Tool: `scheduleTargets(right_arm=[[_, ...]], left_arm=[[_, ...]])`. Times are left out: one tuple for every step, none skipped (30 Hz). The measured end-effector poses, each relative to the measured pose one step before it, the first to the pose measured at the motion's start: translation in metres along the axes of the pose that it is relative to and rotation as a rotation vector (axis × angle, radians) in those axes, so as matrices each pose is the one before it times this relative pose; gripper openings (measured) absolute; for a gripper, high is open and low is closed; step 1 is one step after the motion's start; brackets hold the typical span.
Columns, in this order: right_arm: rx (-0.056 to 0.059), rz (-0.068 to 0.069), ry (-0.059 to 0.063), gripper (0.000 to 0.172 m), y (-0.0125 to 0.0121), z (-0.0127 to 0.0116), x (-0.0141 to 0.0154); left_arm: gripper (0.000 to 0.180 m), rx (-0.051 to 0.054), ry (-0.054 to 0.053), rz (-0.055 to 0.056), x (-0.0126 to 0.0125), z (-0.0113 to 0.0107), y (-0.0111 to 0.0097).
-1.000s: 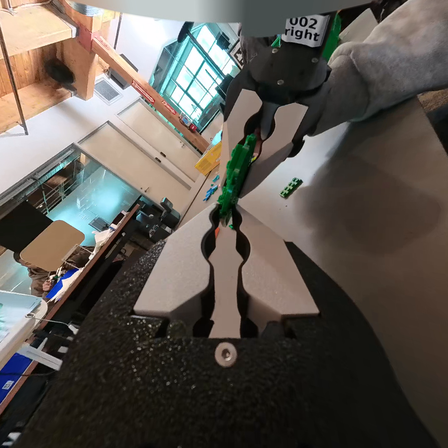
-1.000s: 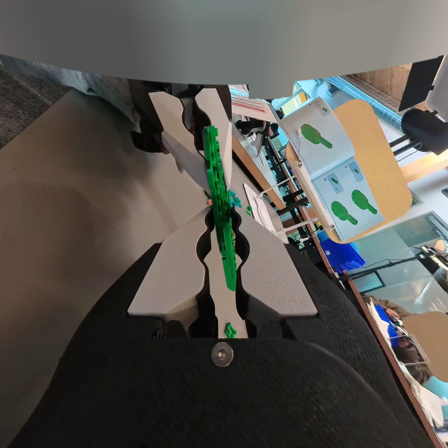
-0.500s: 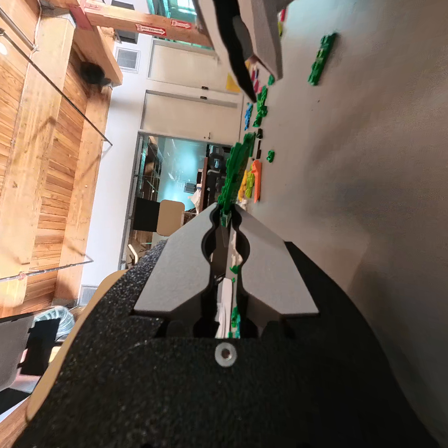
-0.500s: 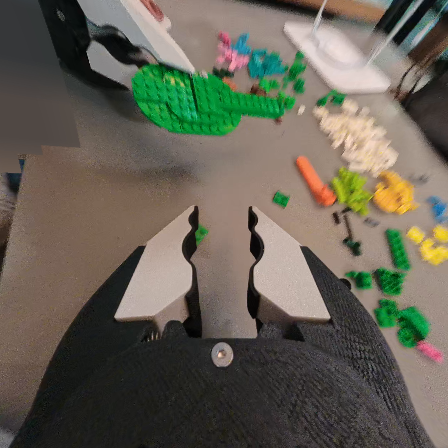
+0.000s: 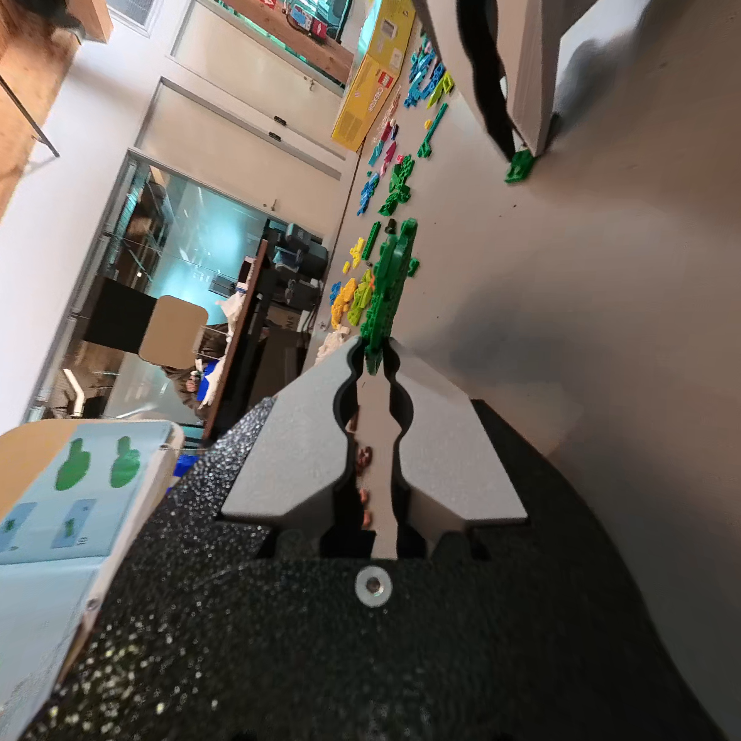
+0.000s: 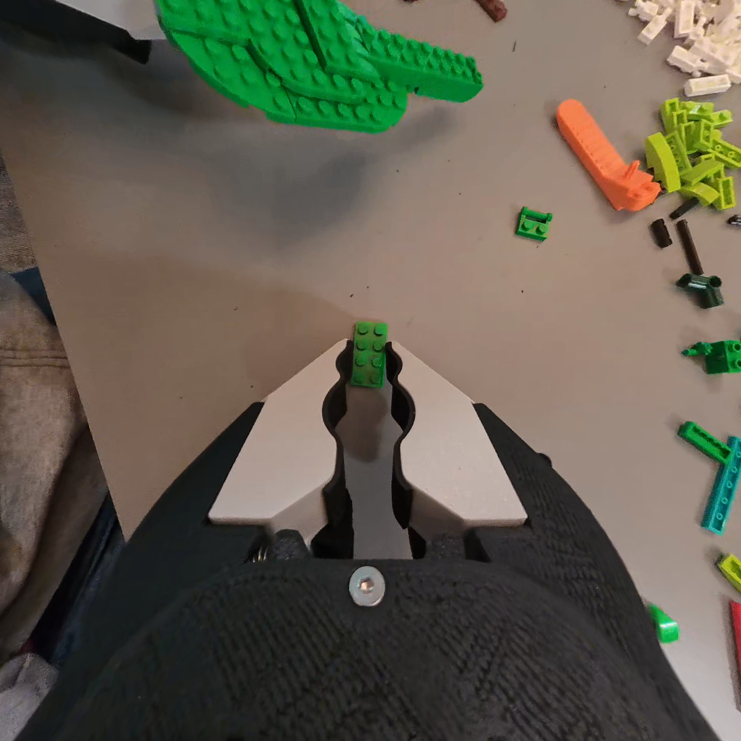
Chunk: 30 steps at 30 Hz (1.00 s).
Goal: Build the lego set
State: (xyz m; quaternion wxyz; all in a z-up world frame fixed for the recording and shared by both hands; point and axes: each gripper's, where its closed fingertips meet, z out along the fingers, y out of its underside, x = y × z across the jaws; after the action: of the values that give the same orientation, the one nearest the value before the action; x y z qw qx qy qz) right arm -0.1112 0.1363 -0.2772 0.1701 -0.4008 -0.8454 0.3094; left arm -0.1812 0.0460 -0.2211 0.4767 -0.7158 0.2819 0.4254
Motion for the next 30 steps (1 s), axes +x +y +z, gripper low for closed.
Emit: scheduleTargets(right_arm=[[0.0127, -0.0259, 0.0028, 0.014, -0.00385, -0.00136, 0.00159], [0.0496, -0.0175, -0.0011, 0.014, -0.01133, -0.00330, 0.00138], [0.0700, -0.0057, -0.0182, 0.014, -0.01696, -0.00483, -0.00040], [0.0787, -0.0134, -0.0199, 0.014, -0.02021, -0.00461, -0.00085], [0.0670, -0.0204, -0.0238, 0.014, -0.01988, -0.00248, -0.00183], [0.0312, -0.0203, -0.0404, 0.014, -0.01498, 0.00091, -0.00426], [-0.0016, -0.0252, -0.0493, 0.014, -0.00956, 0.00365, -0.00596], [-0.0214, -0.0289, -0.0442, 0.014, -0.00545, 0.00529, -0.00537], [-0.0335, -0.0256, -0.0362, 0.014, -0.00270, 0.00616, -0.00404], [-0.0311, -0.0240, -0.0273, 0.014, -0.00202, 0.00595, -0.00295], [-0.0222, -0.0210, -0.0219, 0.014, -0.00220, 0.00532, -0.00232], [-0.0175, -0.0152, -0.0207, 0.014, -0.00210, 0.00424, -0.00229], [-0.0132, -0.0137, -0.0128, 0.014, -0.00183, 0.00314, -0.00121], [-0.0085, -0.0137, -0.0110, 0.014, -0.00190, 0.00204, -0.00108], [-0.0053, -0.0100, -0.0084, 0.014, -0.00206, 0.00145, -0.00070], [-0.0068, -0.0061, -0.0035, 0.014, -0.00136, 0.00094, 0.00005], [-0.0116, -0.0057, -0.0009, 0.014, -0.00052, 0.00068, 0.00031], [-0.0121, -0.0066, 0.0050, 0.014, -0.00001, 0.00038, 0.00109], [-0.0111, -0.0055, 0.0077, 0.015, 0.00007, 0.00004, 0.00140], [-0.0094, -0.0046, 0.0038, 0.015, 0.00026, -0.00018, 0.00060], [-0.0058, -0.0035, 0.0072, 0.017, -0.00017, -0.00043, 0.00111], [-0.0046, -0.0004, 0.0063, 0.021, -0.00009, -0.00048, 0.00066], [-0.0014, 0.0009, -0.0014, 0.027, -0.00070, -0.00080, -0.00053], [0.0052, -0.0030, 0.0068, 0.031, -0.00149, -0.00134, -0.00001], [0.0078, -0.0110, 0.0179, 0.036, -0.00144, -0.00236, 0.00119], [0.0081, -0.0167, 0.0299, 0.043, -0.00091, -0.00361, 0.00210], [0.0106, -0.0226, 0.0332, 0.055, -0.00072, -0.00436, 0.00147], [0.0161, -0.0309, 0.0419, 0.064, -0.00132, -0.00435, 0.00138], [0.0137, -0.0527, 0.0506, 0.072, -0.00111, -0.00307, 0.00045], [0.0017, -0.0781, 0.0612, 0.080, 0.00002, -0.00095, -0.00051]], left_arm=[[0.006, 0.0061, 0.0085, -0.0183, 0.00026, -0.00012, -0.00011], [0.006, 0.0066, 0.0074, -0.0110, 0.00039, -0.00011, -0.00021], [0.006, 0.0082, 0.0075, -0.0028, 0.00094, -0.00020, -0.00091], [0.006, 0.0093, 0.0015, 0.0087, 0.00068, -0.00034, -0.00136], [0.006, 0.0073, -0.0056, 0.0177, 0.00016, -0.00046, -0.00166], [0.006, 0.0053, -0.0102, 0.0233, -0.00023, -0.00030, -0.00177], [0.006, 0.0041, -0.0144, 0.0299, -0.00054, -0.00038, -0.00188], [0.006, 0.0009, -0.0137, 0.0329, -0.00039, -0.00035, -0.00162], [0.006, -0.0026, -0.0117, 0.0331, -0.00004, -0.00030, -0.00119], [0.006, -0.0012, -0.0152, 0.0330, -0.00053, -0.00030, -0.00137], [0.006, 0.0005, -0.0138, 0.0267, -0.00070, -0.00041, -0.00160], [0.006, 0.0023, -0.0115, 0.0182, -0.00080, -0.00037, -0.00145], [0.006, 0.0043, -0.0137, 0.0124, -0.00162, -0.00057, -0.00149], [0.006, 0.0041, -0.0132, 0.0071, -0.00183, -0.00053, -0.00103], [0.006, 0.0042, -0.0080, 0.0026, -0.00131, -0.00051, -0.00075], [0.006, 0.0039, -0.0045, 0.0021, -0.00061, -0.00029, -0.00063], [0.005, 0.0032, -0.0043, 0.0041, -0.00054, -0.00024, -0.00051], [0.005, 0.0048, -0.0068, 0.0075, -0.00079, -0.00041, -0.00122], [0.005, 0.0036, -0.0049, 0.0074, -0.00031, -0.00020, -0.00110], [0.006, 0.0013, -0.0038, 0.0060, -0.00023, -0.00008, -0.00059], [0.006, 0.0018, -0.0029, 0.0030, -0.00024, 0.00001, -0.00056], [0.006, 0.0011, -0.0031, 0.0016, -0.00041, 0.00002, -0.00031], [0.006, 0.0000, -0.0052, 0.0001, -0.00083, -0.00010, 0.00001], [0.006, -0.0019, -0.0047, -0.0026, -0.00090, 0.00002, 0.00033], [0.006, -0.0017, -0.0036, -0.0061, -0.00096, 0.00012, 0.00048], [0.006, -0.0014, -0.0024, -0.0068, -0.00092, 0.00005, 0.00076], [0.006, -0.0057, -0.0044, -0.0106, -0.00145, 0.00004, 0.00177], [0.006, -0.0117, -0.0078, -0.0183, -0.00264, 0.00010, 0.00307], [0.006, -0.0120, -0.0082, -0.0267, -0.00349, 0.00007, 0.00345], [0.006, -0.0100, -0.0061, -0.0320, -0.00355, 0.00001, 0.00325]])
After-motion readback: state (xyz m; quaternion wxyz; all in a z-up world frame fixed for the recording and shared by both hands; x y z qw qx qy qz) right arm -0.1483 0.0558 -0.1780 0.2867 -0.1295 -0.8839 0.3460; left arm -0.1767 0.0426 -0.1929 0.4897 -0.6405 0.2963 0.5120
